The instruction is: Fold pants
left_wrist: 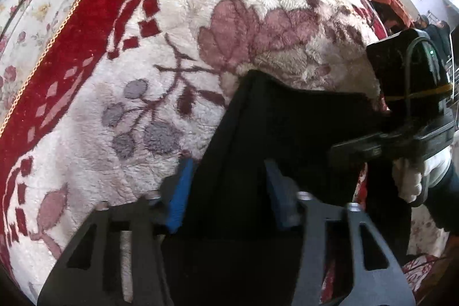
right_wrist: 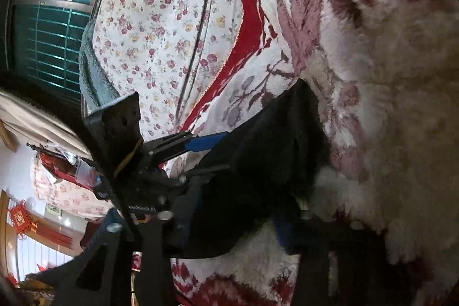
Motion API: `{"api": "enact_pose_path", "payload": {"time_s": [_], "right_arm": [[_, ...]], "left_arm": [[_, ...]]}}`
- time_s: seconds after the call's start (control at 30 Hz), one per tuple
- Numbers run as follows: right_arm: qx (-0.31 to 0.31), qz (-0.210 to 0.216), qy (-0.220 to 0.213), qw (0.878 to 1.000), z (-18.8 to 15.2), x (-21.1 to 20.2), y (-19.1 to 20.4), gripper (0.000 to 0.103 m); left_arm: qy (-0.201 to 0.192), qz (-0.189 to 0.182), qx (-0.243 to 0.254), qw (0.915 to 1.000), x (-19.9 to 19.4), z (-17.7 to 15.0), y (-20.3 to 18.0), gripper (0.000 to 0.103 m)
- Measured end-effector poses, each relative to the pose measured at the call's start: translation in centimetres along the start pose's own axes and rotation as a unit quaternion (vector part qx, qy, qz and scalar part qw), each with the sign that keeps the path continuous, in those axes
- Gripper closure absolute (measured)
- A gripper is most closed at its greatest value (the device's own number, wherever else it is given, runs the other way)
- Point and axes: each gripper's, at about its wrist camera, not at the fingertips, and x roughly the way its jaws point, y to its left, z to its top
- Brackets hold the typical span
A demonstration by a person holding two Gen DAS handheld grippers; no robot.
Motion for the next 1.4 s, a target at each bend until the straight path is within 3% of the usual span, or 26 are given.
{"api": "enact_pose_path", "payload": {"time_s": [0.2,0.43,0.63,0.8,0.87,1.0,1.1,1.17,1.2,1.23,1.27,1.3,1.33,1.4], "right_arm": [[-0.031,0.000,-0.020,0.999,0.0,-0.4,1.2,0.087],[-0.080,0.052,-0.049,0.994,-0.5,-2.2,6.1,0.089],[-0.164,0.070,-0.029,0.984,-1.7,-0.8,13.4,0.091],[-0.209,0.102,-0.007,0.973,-3.4,0.9,18.1,0.092],[-0.223,0.086,0.004,0.971,-4.2,2.3,19.2,0.092],[-0.196,0.054,-0.026,0.979,-3.9,1.9,17.6,0.092],[-0.158,0.002,-0.060,0.986,-3.2,0.6,14.4,0.092],[-0.098,-0.034,-0.089,0.991,-2.7,-0.6,10.7,0.092],[-0.062,-0.071,-0.105,0.990,-2.5,-1.1,8.6,0.092],[-0.021,-0.098,-0.105,0.989,-2.5,-1.6,6.5,0.089],[0.015,-0.098,-0.089,0.991,-2.6,-1.8,4.9,0.087],[0.057,-0.078,-0.065,0.993,-3.0,-1.9,3.2,0.075],[0.071,-0.064,-0.056,0.994,-3.4,-2.0,2.5,0.054],[0.076,-0.047,-0.049,0.995,-4.4,-2.3,1.7,0.044]], "left_arm": [[-0.039,0.011,-0.010,0.9991,-1.7,-0.6,-0.5,0.089],[-0.107,0.020,-0.034,0.9935,-7.6,-2.3,-0.4,0.095],[-0.162,0.034,-0.059,0.9844,-13.2,-4.8,-0.1,0.095],[-0.179,0.039,-0.103,0.9777,-15.6,-8.7,1.2,0.095],[-0.183,0.048,-0.124,0.9741,-16.3,-10.6,1.9,0.095],[-0.184,0.054,-0.132,0.9725,-16.3,-12.1,1.6,0.095],[-0.174,0.059,-0.119,0.9757,-15.3,-11.2,0.5,0.095],[-0.162,0.063,-0.108,0.9788,-14.1,-9.9,-0.2,0.095],[-0.155,0.063,-0.101,0.9807,-13.3,-9.1,-0.6,0.095],[-0.145,0.065,-0.096,0.9827,-12.4,-8.4,-1.0,0.095],[-0.136,0.067,-0.091,0.9843,-11.7,-7.8,-1.1,0.094],[-0.126,0.069,-0.083,0.9861,-10.9,-7.2,-1.4,0.090],[-0.116,0.071,-0.074,0.9879,-10.2,-6.6,-1.6,0.086],[-0.096,0.066,-0.064,0.9911,-8.7,-5.5,-1.7,0.072]]}}
